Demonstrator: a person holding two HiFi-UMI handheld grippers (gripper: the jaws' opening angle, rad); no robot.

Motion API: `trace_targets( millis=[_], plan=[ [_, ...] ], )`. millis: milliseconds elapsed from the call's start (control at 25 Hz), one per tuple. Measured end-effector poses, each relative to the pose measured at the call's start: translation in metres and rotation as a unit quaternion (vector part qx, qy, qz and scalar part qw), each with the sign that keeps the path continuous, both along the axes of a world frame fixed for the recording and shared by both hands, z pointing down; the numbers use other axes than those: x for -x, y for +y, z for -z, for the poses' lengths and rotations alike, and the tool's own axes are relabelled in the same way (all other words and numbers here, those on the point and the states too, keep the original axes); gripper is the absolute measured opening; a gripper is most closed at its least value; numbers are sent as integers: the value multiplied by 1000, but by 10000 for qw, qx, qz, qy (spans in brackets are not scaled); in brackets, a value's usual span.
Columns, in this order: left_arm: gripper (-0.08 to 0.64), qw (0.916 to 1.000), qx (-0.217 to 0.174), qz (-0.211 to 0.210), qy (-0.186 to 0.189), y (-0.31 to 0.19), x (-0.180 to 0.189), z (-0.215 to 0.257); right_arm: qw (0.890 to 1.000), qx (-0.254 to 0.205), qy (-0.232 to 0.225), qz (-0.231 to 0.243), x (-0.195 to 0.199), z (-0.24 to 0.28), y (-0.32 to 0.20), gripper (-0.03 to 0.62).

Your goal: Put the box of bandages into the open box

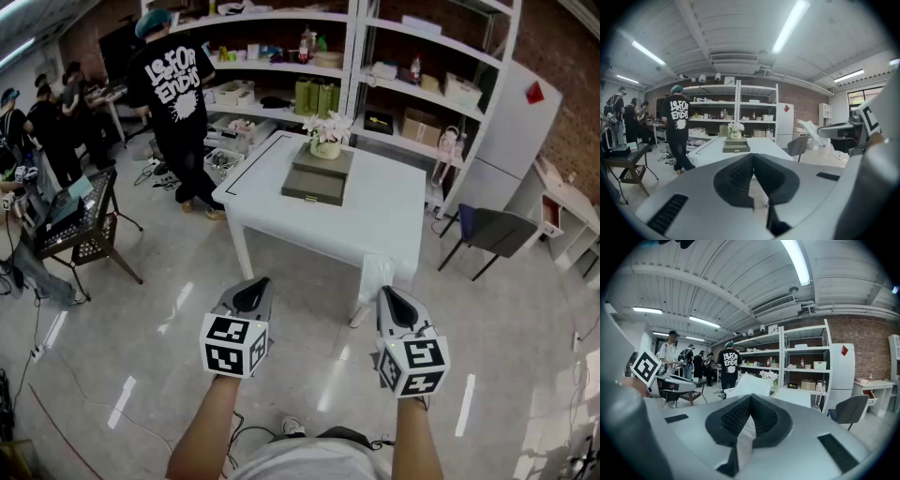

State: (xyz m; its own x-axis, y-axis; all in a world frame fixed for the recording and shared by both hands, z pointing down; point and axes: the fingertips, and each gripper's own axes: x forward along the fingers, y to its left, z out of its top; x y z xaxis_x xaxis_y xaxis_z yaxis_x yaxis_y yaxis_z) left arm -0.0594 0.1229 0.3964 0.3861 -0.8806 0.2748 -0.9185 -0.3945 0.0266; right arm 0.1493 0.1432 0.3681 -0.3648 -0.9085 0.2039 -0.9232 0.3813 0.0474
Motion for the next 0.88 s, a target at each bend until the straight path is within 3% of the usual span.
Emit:
trace_targets(
  millis=[440, 880],
  plan=[
    [5, 10000, 41, -64, -8, -27, -1, -7, 10000, -25, -47, 13, 8, -6, -26, 5],
    [5, 10000, 13, 50, -52, -97, 2, -8, 9999, -31, -3, 153, 12, -13, -101, 5]
  ],
)
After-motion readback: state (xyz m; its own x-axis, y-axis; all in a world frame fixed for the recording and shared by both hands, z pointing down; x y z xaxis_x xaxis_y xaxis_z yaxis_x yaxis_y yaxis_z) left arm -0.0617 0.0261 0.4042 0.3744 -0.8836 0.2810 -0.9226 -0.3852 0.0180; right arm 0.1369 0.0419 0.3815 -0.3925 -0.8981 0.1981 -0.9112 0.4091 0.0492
